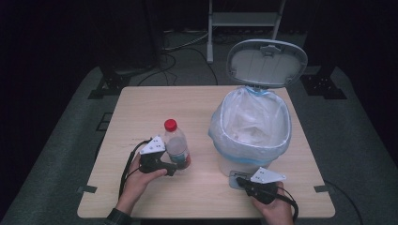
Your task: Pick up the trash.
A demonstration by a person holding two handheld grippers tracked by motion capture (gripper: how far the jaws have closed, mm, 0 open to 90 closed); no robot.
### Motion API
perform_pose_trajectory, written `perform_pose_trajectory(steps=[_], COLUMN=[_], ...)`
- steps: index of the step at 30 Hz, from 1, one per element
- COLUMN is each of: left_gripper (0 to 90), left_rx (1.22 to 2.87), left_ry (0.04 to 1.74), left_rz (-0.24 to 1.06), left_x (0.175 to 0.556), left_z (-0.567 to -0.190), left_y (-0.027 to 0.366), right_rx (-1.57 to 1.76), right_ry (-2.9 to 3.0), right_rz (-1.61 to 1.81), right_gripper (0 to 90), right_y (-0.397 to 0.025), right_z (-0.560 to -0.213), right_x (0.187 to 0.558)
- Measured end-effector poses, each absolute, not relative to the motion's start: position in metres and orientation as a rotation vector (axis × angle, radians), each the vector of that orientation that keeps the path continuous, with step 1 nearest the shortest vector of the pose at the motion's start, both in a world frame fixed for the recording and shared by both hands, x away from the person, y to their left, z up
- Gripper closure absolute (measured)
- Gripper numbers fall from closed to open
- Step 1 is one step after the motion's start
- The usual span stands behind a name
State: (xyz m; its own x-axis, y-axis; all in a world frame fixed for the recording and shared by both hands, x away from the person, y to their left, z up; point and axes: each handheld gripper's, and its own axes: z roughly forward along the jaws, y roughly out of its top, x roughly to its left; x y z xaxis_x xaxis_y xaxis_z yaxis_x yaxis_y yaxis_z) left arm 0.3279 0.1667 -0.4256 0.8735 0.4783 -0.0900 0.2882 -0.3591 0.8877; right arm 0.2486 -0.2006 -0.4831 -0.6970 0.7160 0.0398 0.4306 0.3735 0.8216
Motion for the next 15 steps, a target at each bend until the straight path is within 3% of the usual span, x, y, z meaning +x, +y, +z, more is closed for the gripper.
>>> perform_pose_trajectory(steps=[15], left_gripper=[28.5], left_rx=[1.911], left_ry=[0.536], left_rz=[0.205], left_x=[0.328], left_z=[-0.401], left_y=[0.173], right_rx=[1.008], right_ry=[2.315], right_rz=[1.239], right_gripper=[90.0], right_y=[-0.201], right_z=[-0.483], right_x=[0.249])
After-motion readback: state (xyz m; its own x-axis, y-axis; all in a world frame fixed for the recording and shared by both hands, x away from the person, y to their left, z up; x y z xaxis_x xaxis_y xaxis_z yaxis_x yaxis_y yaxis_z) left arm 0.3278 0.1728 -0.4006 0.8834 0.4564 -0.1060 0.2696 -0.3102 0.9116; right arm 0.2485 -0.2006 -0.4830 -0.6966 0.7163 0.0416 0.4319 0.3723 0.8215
